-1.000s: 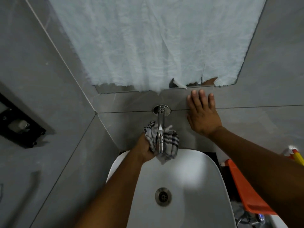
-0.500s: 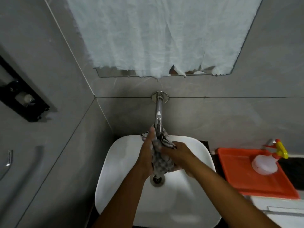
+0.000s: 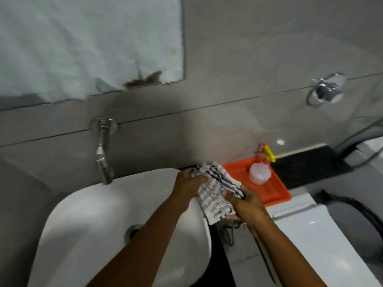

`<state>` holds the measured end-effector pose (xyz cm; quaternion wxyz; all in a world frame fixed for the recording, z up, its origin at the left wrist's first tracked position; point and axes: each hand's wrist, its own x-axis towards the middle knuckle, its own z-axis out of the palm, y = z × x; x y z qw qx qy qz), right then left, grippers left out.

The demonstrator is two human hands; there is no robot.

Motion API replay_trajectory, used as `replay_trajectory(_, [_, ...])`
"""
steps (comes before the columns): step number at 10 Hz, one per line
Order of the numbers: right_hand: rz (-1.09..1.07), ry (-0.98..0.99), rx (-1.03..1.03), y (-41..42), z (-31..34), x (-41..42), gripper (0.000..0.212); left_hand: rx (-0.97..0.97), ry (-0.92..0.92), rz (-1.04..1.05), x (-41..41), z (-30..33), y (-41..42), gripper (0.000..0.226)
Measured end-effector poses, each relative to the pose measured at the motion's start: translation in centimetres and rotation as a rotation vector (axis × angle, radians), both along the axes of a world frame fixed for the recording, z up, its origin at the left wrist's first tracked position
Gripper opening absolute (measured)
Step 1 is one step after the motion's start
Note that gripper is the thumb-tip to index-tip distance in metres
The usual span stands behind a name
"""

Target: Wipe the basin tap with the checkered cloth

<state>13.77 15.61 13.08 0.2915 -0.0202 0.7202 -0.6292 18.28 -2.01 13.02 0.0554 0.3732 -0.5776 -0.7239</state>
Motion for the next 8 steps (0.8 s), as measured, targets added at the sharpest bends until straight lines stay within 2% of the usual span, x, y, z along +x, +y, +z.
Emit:
replay_trajectory(1, [-0.149,-0.198,-0.091,2.7,-2.3,-3.8,0.027,-0.198,-0.111,-0.274,-7.3,-2.4,1.9,0.054])
replay_trajectory(2, [-0.257,-0.337,-0.083,3.0,-6.1,-7.7,0.026,-0.573,-0.273,-0.582,-13.6,-6.4,3.1,0.051])
replay_trajectory(3, [-0.291,-0.339,0.027,1.3,-10.7,-10.6,0.029,-0.858,-0.438,-0.719,-18.0,-10.7,3.4,0.046])
replay_trajectory(4, [-0.276,-0.29,0.136,-0.2,-14.0,-12.7,0.032,-0.97,-0.51,-0.779,-20.2,-14.4,3.6,0.06])
replay_trajectory(5, [-0.198,-0.215,0.234,-0.5,-16.6,-14.4,0.019,-1.07,-0.596,-0.851,-20.9,-17.1,3.9,0.052])
replay_trajectory(6, [-0.038,-0.184,0.419,-0.4,-17.5,-14.4,0.029,-1.274,-0.626,-0.935,-20.2,-18.0,5.1,0.035])
replay_trajectory(7, [0.028,-0.057,0.626,-0.3,-16.8,-14.0,0.032,-1.428,-0.59,-0.966,-19.1,-16.7,5.6,0.035])
replay_trajectory(8, [0.097,0.014,0.671,-1.2,-14.7,-12.8,0.039,-1.429,-0.555,-0.968,-17.4,-15.1,5.2,0.038])
